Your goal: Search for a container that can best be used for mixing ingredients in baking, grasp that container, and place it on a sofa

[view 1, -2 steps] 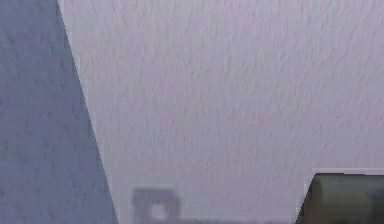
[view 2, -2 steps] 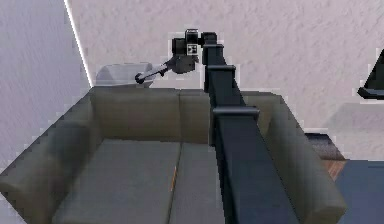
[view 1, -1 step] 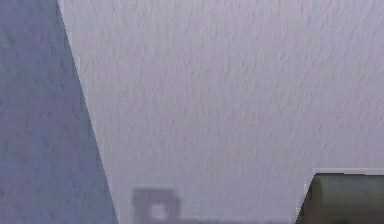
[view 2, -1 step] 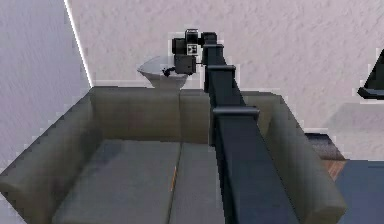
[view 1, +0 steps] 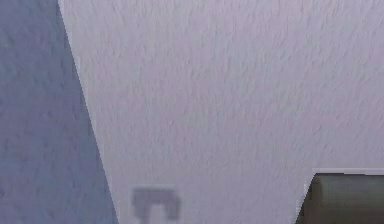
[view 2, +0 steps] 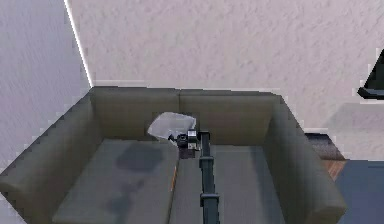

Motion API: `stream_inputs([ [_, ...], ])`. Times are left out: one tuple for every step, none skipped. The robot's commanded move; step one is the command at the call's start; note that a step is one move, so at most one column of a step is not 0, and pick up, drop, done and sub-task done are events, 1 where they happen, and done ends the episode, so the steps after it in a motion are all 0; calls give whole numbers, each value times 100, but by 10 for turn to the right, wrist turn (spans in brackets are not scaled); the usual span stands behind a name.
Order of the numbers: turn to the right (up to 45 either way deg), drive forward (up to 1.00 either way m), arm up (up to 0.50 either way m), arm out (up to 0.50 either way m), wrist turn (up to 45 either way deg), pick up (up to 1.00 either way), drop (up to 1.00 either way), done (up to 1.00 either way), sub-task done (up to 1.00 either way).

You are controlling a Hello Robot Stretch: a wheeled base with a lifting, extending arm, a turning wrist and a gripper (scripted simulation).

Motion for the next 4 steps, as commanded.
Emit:
stream_inputs([
  [0, 0, -32, 0, 0, 0, 0, 0, 0],
  [0, 0, 0, 0, 0, 0, 100, 0, 0],
  [0, 0, 10, 0, 0, 0, 0, 0, 0],
  [0, 0, 0, -8, 0, 0, 0, 0, 0],
])
